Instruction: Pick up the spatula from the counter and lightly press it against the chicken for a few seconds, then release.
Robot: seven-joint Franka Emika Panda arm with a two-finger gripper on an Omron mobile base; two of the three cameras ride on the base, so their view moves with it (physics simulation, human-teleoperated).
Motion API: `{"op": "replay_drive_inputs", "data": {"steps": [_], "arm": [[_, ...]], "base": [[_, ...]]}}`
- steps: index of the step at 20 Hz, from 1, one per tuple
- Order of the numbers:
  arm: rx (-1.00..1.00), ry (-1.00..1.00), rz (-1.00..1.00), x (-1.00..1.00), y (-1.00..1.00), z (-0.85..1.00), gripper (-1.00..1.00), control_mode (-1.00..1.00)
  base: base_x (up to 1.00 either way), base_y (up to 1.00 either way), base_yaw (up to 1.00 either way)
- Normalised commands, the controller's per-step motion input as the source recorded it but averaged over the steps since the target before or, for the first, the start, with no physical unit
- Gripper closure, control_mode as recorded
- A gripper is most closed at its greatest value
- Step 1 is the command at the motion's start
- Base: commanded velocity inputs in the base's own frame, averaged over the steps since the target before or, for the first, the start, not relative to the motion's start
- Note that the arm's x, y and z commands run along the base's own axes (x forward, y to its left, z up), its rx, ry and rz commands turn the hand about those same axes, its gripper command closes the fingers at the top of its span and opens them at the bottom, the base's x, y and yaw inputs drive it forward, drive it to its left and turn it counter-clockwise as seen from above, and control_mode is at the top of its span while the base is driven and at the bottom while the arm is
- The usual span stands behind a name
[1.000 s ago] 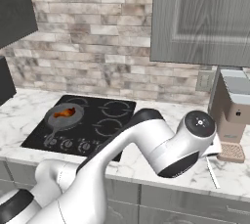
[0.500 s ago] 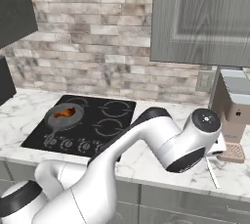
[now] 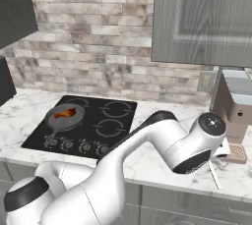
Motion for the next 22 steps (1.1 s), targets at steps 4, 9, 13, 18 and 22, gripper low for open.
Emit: {"op": "replay_drive_inputs", "data": {"steps": [4, 9, 13, 18, 22], "arm": [[0.0, 0.0, 0.0, 0.07, -0.15, -0.09, -1.0, -1.0], [0.0, 0.01, 0.0, 0.12, -0.15, -0.08, -1.0, -1.0], [0.0, 0.02, 0.0, 0.17, -0.08, -0.14, -1.0, -1.0], [0.01, 0.02, 0.0, 0.19, -0.05, -0.11, -1.0, -1.0], [0.04, 0.01, 0.0, 0.1, -0.04, -0.13, -1.0, -1.0]], "base": [[0.0, 0.0, 0.0], [0.0, 0.0, 0.0], [0.0, 0.0, 0.0], [0.0, 0.0, 0.0], [0.0, 0.0, 0.0]]}}
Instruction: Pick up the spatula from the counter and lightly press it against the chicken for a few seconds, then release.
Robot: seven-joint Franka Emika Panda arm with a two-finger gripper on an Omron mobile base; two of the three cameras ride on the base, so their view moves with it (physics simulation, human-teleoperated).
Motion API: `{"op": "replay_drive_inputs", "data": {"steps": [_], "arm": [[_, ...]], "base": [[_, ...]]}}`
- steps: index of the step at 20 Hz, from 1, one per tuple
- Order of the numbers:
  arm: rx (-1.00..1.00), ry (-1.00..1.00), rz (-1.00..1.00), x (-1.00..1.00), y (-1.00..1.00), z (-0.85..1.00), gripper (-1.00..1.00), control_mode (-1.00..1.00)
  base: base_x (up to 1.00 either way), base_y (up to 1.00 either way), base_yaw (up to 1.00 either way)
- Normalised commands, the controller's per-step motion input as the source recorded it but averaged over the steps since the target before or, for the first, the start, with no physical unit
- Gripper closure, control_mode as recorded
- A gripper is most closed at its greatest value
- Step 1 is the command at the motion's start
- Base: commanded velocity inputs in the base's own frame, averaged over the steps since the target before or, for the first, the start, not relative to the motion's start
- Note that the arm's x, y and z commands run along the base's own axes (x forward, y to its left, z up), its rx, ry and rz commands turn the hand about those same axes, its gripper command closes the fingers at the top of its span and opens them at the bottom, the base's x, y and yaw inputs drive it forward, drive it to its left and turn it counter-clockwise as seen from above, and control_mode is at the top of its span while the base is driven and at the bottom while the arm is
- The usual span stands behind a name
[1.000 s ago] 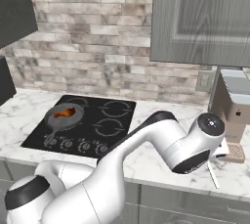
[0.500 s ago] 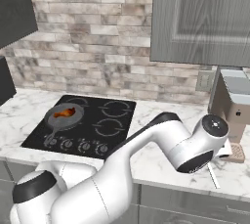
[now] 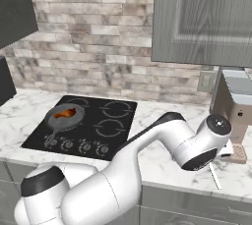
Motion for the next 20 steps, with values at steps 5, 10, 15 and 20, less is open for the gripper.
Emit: {"op": "replay_drive_inputs", "data": {"steps": [5, 10, 15, 20], "arm": [[0.05, 0.01, 0.0, 0.04, -0.02, -0.18, -1.0, -1.0], [0.03, 0.01, 0.0, 0.03, -0.04, -0.14, -1.0, -1.0], [0.0, 0.02, 0.0, 0.04, -0.02, -0.08, -1.0, -1.0], [0.0, 0.03, 0.0, 0.02, 0.0, -0.06, -1.0, -1.0]], "base": [[0.0, 0.0, 0.0], [0.0, 0.0, 0.0], [0.0, 0.0, 0.0], [0.0, 0.0, 0.0]]}}
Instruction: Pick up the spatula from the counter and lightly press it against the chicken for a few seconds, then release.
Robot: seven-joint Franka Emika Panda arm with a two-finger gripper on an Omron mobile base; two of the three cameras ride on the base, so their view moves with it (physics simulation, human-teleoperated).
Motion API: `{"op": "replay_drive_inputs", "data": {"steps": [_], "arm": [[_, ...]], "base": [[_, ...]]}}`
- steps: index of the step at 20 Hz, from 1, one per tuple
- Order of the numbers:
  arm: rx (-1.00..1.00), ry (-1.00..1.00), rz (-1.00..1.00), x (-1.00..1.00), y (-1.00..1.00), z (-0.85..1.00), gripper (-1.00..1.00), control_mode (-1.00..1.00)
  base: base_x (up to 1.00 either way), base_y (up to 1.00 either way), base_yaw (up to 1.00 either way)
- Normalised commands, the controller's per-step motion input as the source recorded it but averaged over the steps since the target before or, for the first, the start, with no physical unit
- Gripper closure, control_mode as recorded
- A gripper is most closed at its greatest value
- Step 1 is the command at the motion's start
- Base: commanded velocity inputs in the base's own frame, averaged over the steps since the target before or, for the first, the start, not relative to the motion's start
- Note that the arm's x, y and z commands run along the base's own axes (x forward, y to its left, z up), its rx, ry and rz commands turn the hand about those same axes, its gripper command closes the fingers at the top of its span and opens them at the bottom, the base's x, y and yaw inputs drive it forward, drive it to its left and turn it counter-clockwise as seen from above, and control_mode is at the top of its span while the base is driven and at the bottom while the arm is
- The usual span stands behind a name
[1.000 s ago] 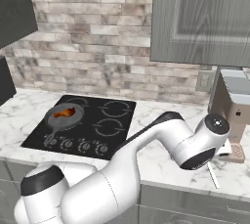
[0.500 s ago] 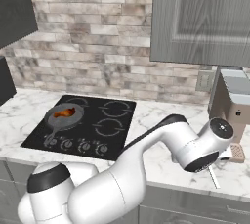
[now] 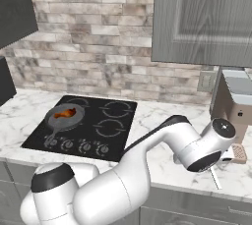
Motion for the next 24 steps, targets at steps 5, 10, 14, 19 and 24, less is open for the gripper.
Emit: {"op": "replay_drive_inputs", "data": {"steps": [5, 10, 14, 19, 24], "arm": [[0.0, 0.03, 0.0, 0.02, 0.0, -0.1, -1.0, -1.0], [0.0, 0.01, 0.0, 0.01, 0.0, -0.1, -1.0, -1.0], [0.0, 0.0, 0.0, 0.01, 0.0, -0.06, -1.0, -1.0], [0.0, 0.0, 0.0, 0.04, -0.01, -0.04, -1.0, -1.0], [0.0, 0.0, 0.0, 0.05, -0.05, -0.04, -1.0, -1.0]], "base": [[0.0, 0.0, 0.0], [0.0, 0.0, 0.0], [0.0, 0.0, 0.0], [0.0, 0.0, 0.0], [0.0, 0.0, 0.0]]}}
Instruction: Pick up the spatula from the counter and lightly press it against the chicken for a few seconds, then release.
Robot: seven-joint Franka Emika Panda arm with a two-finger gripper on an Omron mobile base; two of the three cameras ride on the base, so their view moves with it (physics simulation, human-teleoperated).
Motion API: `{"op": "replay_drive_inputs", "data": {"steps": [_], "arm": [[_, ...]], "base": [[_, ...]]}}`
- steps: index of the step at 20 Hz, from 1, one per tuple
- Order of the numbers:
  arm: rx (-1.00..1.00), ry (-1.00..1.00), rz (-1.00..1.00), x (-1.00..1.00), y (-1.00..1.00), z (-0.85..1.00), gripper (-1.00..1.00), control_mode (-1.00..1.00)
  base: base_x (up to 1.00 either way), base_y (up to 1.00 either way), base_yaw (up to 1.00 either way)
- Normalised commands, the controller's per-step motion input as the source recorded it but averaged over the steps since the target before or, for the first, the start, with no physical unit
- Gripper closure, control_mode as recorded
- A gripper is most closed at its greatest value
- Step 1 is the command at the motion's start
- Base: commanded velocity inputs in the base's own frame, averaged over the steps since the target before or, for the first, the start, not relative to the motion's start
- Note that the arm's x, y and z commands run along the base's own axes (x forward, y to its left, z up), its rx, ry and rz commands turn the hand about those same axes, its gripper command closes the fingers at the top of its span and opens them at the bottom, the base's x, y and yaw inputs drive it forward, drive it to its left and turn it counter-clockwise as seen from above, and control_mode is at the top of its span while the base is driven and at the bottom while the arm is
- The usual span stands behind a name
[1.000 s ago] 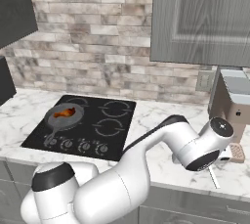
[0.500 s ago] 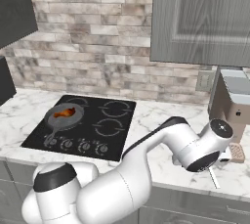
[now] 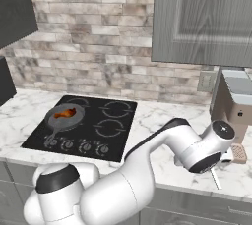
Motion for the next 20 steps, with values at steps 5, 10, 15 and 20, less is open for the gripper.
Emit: {"op": "replay_drive_inputs", "data": {"steps": [5, 10, 15, 20], "arm": [[0.0, 0.0, 0.0, 0.05, -0.12, -0.06, -1.0, -1.0], [0.01, 0.01, 0.0, 0.05, -0.14, -0.1, -1.0, -1.0], [0.01, 0.03, 0.0, 0.1, -0.08, -0.12, -1.0, -1.0], [0.01, 0.03, 0.0, 0.1, -0.09, -0.12, -1.0, -1.0]], "base": [[0.0, 0.0, 0.0], [0.0, 0.0, 0.0], [0.0, 0.0, 0.0], [0.0, 0.0, 0.0]]}}
